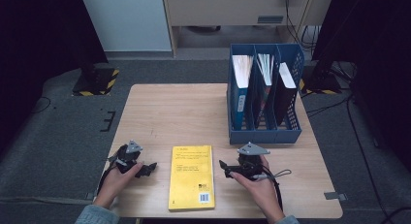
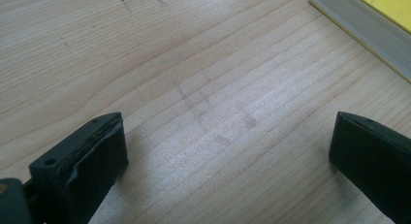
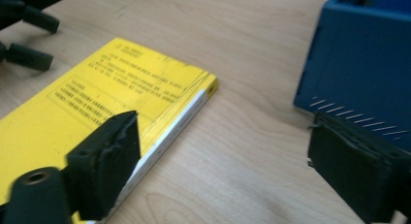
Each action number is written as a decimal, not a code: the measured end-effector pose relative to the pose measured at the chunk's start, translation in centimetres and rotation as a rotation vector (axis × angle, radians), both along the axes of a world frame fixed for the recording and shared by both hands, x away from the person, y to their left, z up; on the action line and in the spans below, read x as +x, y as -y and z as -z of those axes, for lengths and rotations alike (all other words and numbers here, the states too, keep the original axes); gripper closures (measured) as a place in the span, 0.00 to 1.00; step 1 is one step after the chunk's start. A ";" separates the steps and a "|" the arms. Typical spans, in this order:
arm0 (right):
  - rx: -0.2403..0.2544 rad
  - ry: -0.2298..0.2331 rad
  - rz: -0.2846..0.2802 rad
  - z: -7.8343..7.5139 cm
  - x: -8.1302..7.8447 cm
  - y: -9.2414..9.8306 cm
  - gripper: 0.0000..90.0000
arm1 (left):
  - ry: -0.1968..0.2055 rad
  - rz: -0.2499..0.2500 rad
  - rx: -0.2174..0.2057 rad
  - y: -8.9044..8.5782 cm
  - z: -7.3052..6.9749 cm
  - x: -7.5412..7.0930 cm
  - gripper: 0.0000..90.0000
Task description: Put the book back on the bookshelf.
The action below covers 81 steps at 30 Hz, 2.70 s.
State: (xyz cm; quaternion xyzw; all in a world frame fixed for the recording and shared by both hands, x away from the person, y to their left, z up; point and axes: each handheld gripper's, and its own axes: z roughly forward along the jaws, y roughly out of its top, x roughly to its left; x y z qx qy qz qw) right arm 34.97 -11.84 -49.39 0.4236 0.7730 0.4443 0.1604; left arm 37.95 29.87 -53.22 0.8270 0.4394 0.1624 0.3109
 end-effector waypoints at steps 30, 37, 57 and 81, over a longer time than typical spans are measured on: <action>-0.061 -0.060 -0.248 2.8 -2.3 -5.4 0.35 | -0.056 0.200 -0.136 8.2 -2.0 -3.2 0.17; -0.063 -0.101 -0.243 3.3 -2.2 -5.6 0.29 | -0.095 0.211 -0.137 8.7 -1.3 -3.1 0.17; -0.012 -0.127 -0.208 4.0 -2.4 -5.8 0.22 | -0.112 0.225 -0.196 8.9 -0.8 -1.9 0.20; 0.010 -0.139 -0.194 4.2 -2.3 -5.8 0.20 | -0.090 0.297 -0.217 9.3 -3.2 -4.1 0.31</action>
